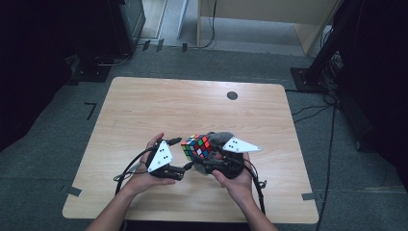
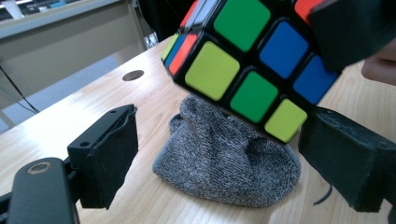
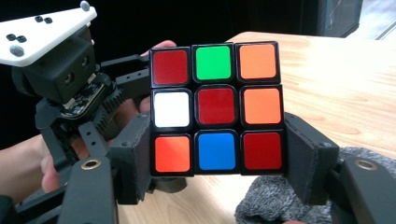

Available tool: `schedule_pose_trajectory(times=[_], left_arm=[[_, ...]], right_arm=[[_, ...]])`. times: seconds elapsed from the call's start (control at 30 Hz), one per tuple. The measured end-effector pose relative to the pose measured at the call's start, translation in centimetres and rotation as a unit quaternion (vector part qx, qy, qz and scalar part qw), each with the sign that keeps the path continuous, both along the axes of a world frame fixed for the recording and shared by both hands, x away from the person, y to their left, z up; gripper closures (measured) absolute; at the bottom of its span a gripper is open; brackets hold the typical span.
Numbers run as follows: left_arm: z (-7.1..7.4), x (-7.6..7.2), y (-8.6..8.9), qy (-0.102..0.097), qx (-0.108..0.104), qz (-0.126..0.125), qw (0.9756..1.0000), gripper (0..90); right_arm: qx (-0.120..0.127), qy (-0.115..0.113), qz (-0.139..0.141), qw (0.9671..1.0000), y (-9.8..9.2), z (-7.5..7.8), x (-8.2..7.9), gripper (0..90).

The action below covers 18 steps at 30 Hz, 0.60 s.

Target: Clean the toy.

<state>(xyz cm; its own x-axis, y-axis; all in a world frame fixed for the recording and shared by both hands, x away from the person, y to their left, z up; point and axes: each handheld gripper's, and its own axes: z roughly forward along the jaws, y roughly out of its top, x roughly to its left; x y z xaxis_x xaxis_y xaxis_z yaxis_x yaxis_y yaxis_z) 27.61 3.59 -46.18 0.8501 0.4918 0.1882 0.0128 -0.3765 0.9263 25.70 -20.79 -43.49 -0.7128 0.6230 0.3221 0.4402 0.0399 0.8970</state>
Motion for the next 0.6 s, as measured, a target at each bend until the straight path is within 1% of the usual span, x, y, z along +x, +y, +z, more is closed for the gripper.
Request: schedule_pose_trajectory(times=[0.07,0.13,0.2,0.3,0.37,0.4,0.43,0.5,0.53,0.6], left_arm=[[0.0,-0.1,-0.1,-0.008,0.005,-0.001,1.0000,13.8],[0.0,-0.2,-0.2,-0.008,0.005,-0.011,0.9999,14.4],[-0.1,-0.3,-0.3,-0.015,0.010,-0.014,0.9997,15.0],[-0.1,-0.4,-0.4,-0.020,0.015,-0.014,0.9996,15.1],[-0.2,-0.5,-0.5,-0.024,0.022,-0.018,0.9993,16.4],[-0.3,-0.6,-0.5,-0.028,0.025,-0.022,0.9991,18.4],[-0.4,-0.7,-0.6,-0.036,0.029,-0.020,0.9987,21.7],[-0.5,-0.7,-0.7,-0.043,0.039,-0.021,0.9981,24.1],[-0.6,-0.8,-0.8,-0.045,0.039,-0.020,0.9980,25.1],[-0.6,-1.0,-0.8,-0.052,0.042,-0.026,0.9975,31.7]], right_arm=[[-0.001,0.007,0.004,1.0000,0.2,0.0,0.0,34.1],[-0.008,0.012,0.004,0.9999,0.5,0.0,0.0,34.1],[-0.014,0.017,0.003,0.9998,0.7,-0.1,-0.1,34.1],[-0.017,0.038,0.009,0.9991,1.1,-0.2,0.0,34.1],[-0.024,0.049,0.011,0.9984,1.3,-0.2,0.1,34.1],[-0.023,0.055,0.016,0.9981,1.3,-0.2,0.3,34.1],[-0.022,0.064,0.016,0.9976,1.3,-0.3,0.4,34.1],[-0.021,0.083,0.013,0.9963,1.2,-0.4,0.6,34.0],[-0.016,0.092,0.014,0.9955,1.1,-0.5,0.8,33.9],[-0.006,0.110,0.013,0.9938,0.9,-0.8,1.2,33.6]])
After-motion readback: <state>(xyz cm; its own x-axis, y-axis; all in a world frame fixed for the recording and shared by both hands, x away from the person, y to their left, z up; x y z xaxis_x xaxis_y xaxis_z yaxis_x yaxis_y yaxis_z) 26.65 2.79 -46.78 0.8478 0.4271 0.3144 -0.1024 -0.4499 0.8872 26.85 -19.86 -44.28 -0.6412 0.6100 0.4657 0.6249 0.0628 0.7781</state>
